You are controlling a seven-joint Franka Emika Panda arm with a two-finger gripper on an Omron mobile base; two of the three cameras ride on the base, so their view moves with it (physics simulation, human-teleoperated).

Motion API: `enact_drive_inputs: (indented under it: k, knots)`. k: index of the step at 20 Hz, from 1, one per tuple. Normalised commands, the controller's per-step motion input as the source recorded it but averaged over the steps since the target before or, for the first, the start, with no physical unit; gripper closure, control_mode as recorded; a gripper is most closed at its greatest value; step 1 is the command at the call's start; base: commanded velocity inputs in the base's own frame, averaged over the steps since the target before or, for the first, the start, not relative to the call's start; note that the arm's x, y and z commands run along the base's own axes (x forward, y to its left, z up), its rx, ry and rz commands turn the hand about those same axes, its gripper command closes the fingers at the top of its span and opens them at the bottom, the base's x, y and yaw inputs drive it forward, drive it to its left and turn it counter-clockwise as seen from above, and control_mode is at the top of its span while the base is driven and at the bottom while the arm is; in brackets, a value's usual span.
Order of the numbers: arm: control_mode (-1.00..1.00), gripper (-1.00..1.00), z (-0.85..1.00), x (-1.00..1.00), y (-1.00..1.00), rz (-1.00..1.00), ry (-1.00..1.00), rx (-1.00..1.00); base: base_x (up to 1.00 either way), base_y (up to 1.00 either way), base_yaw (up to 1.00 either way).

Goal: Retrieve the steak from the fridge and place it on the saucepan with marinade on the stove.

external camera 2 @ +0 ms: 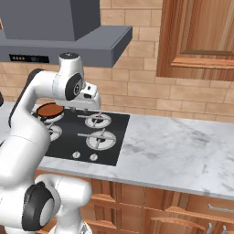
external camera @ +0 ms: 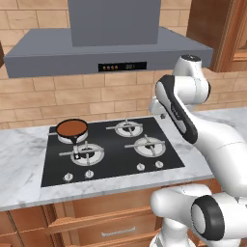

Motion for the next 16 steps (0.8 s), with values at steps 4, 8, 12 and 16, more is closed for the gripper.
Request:
enact_drive_inputs:
  k: [4,8,12,16]
  knots:
    - [-1.0,-1.0,0.0,-0.03,0.0,0.0,0.0,0.0,0.0,0.0,0.0]
    - [-1.0,-1.0,0.0,-0.52,-0.01,0.0,-0.07,0.0,0.0,0.0,0.0]
    - [-1.0,-1.0,0.0,-1.0,-0.03,0.0,-0.34,0.0,0.0,0.0,0.0]
    - [-1.0,-1.0,0.0,-1.0,0.0,0.0,-0.36,0.0,0.0,0.0,0.0]
